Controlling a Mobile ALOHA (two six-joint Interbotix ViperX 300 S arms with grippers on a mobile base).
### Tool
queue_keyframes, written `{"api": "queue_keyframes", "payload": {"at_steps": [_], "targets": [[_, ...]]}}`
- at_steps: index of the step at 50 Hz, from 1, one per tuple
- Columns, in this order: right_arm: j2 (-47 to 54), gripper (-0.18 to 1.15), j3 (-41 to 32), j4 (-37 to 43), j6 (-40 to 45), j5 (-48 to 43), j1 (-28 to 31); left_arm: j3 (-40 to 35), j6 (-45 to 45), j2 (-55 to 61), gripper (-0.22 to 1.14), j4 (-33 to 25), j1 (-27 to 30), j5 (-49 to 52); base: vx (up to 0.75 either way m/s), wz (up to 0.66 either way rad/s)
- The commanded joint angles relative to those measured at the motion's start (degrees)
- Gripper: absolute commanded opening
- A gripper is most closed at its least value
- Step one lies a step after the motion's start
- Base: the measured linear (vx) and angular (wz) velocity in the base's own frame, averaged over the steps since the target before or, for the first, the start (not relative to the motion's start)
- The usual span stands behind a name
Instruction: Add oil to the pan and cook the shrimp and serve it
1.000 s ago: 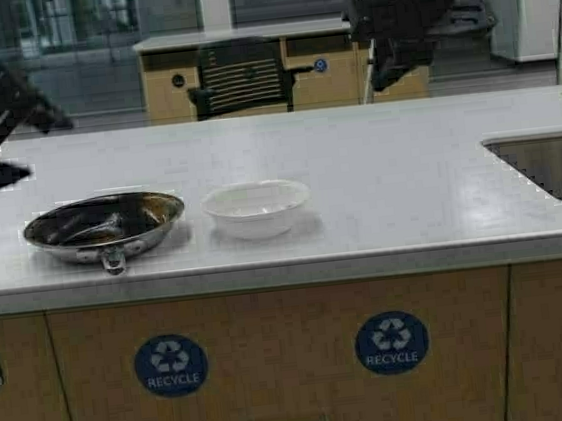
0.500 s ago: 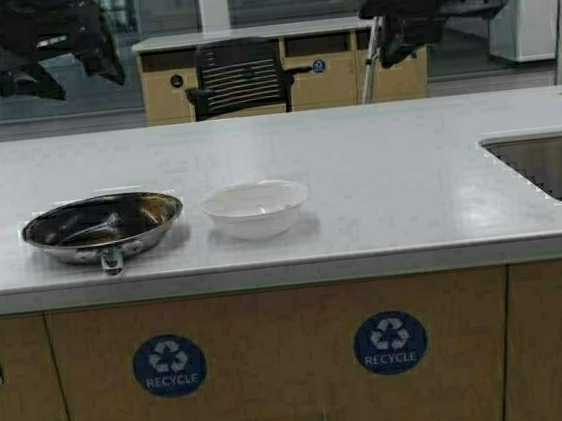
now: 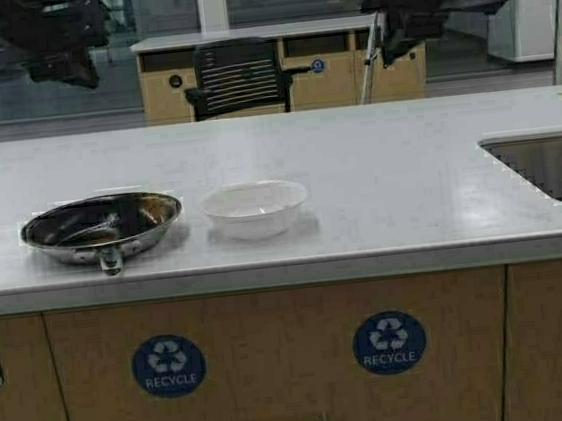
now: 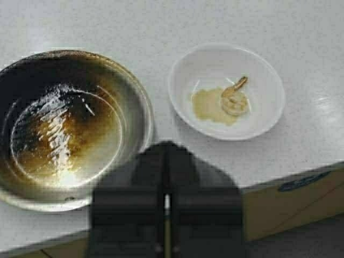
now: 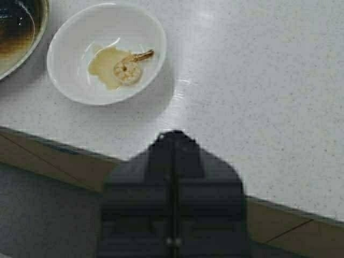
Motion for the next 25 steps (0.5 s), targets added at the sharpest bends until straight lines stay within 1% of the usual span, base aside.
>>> {"api": "queue_keyframes", "payload": {"at_steps": [1, 4, 12, 25], "targets": [[-1.23, 0.05, -0.79, -0.09, 0.09, -0.18, 0.09, -0.88, 0.97, -0.44, 0.01, 0.18, -0.18, -1.76, 0.00, 0.00], [-1.23, 0.05, -0.62, -0.09, 0.00, -0.26, 0.09, -0.88, 1.05, -0.44, 0.07, 0.18, -0.18, -2.02, 0.00, 0.00], [-1.14, 0.05, -0.62, -0.09, 0.09, -0.26, 0.09, -0.88, 1.14, -0.44, 0.03, 0.18, -0.18, -2.46, 0.00, 0.00], [-1.14, 0.05, -0.70, -0.09, 0.00, -0.26, 0.09, -0.97, 1.14, -1.14, 0.03, 0.18, -0.18, -2.64, 0.00, 0.00]]}}
